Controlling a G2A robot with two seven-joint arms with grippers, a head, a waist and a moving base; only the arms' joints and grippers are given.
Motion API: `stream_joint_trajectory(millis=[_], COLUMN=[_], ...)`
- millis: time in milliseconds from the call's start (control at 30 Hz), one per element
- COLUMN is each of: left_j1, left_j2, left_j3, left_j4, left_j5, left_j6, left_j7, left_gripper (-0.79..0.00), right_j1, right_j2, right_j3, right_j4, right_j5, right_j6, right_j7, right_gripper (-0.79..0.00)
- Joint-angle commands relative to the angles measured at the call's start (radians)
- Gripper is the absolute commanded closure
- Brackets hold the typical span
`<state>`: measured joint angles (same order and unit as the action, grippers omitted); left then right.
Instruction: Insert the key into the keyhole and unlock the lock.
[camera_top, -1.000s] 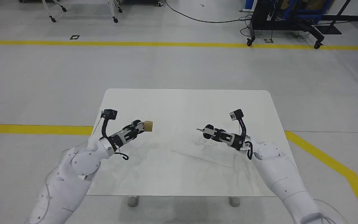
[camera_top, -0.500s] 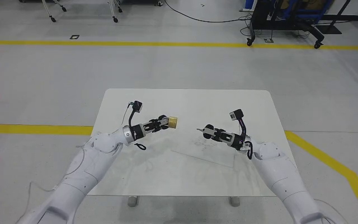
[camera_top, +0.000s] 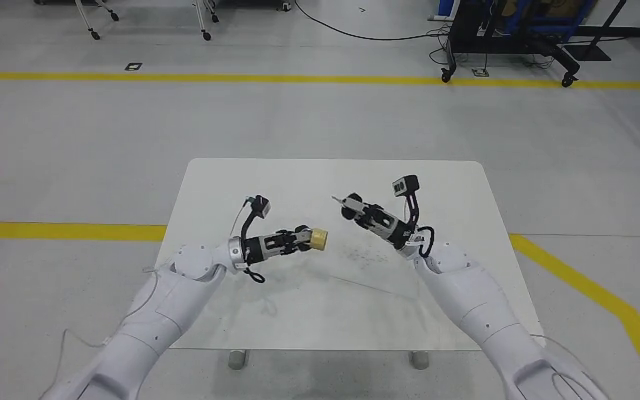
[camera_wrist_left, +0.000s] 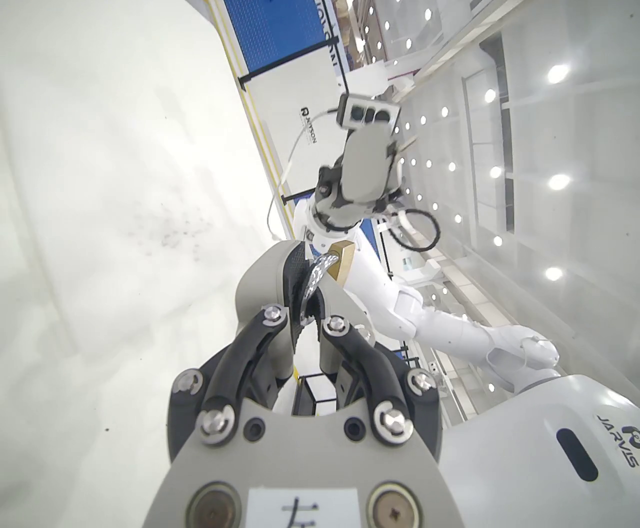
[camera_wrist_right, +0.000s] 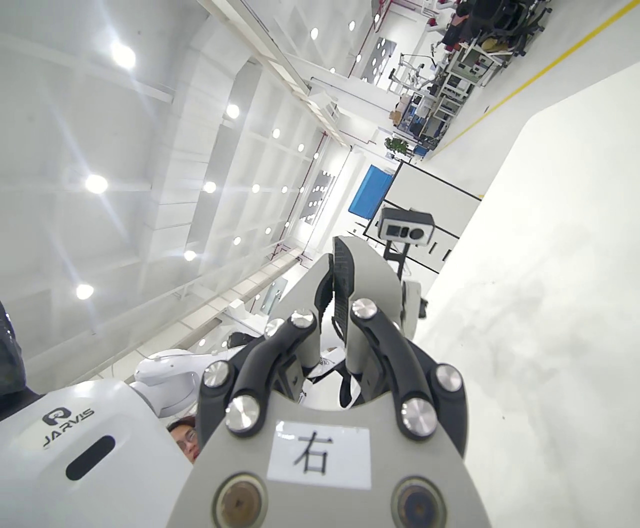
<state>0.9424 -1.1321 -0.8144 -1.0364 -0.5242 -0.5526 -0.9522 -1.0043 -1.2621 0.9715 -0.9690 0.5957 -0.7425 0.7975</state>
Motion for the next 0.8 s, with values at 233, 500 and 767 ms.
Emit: stream_joint_trajectory(millis=[233, 500, 767], left_j1=[-0.001, -0.004, -0.022], left_j2=[-0.007, -0.013, -0.009], left_j3=[-0.015, -0.032, -0.029], left_j4=[-0.003, 0.001, -0.018], left_j5=[0.004, 0.026, 0.339], left_j6=[0.028, 0.051, -0.028], left_j7=[0.007, 0.047, 0.204], left_gripper=[0.0, 0.0, 0.0], right_j1=[0.081, 0.091, 0.082], right_j2=[-0.051, -0.06, -0.054], right_j3=[-0.099, -0.098, -0.066], right_j4=[0.093, 0.151, 0.143], right_j5=[0.028, 0.037, 0.055], right_j6=[0.006, -0.056, -0.076], right_j7=[0.107, 0.163, 0.172], right_gripper=[0.0, 0.0, 0.0])
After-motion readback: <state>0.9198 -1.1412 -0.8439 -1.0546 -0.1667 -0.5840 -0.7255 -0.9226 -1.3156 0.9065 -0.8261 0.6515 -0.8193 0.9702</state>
